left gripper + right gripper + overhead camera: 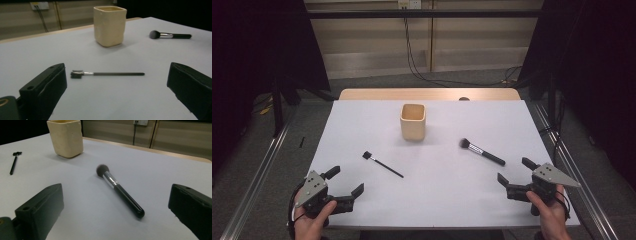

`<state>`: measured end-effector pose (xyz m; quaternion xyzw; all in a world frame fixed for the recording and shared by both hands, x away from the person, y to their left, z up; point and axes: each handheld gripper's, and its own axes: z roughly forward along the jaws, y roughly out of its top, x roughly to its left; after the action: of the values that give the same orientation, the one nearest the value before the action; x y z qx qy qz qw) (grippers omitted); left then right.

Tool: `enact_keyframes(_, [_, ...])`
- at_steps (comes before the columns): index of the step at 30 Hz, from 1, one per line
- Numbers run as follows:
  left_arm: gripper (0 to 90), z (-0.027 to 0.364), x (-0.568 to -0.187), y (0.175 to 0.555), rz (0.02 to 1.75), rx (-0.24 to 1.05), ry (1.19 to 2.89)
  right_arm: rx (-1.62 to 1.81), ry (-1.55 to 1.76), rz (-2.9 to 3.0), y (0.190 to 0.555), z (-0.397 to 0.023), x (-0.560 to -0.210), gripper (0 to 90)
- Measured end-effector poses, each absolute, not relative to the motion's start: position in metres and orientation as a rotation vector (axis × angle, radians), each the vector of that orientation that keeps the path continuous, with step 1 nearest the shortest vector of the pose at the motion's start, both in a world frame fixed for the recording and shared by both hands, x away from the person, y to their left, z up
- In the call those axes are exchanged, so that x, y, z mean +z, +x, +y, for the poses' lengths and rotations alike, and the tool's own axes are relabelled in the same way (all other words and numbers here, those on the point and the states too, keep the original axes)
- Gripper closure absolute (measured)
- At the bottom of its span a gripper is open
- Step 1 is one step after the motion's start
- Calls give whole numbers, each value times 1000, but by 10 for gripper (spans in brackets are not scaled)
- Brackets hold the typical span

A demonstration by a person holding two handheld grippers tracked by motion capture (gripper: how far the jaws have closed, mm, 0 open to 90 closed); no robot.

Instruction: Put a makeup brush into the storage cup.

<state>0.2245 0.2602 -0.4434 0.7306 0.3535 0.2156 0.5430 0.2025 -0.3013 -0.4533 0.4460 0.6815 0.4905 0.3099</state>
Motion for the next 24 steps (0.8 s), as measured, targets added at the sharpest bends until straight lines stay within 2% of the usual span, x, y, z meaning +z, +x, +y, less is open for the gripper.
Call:
enact_keyframes(11, [28, 259, -441, 223, 853, 577, 1747, 1306, 1179, 1805, 204, -300, -454, 1])
enact_keyframes(24, [32, 259, -436, 220, 836, 555, 1779, 1325, 1160, 1813, 203, -296, -452, 1])
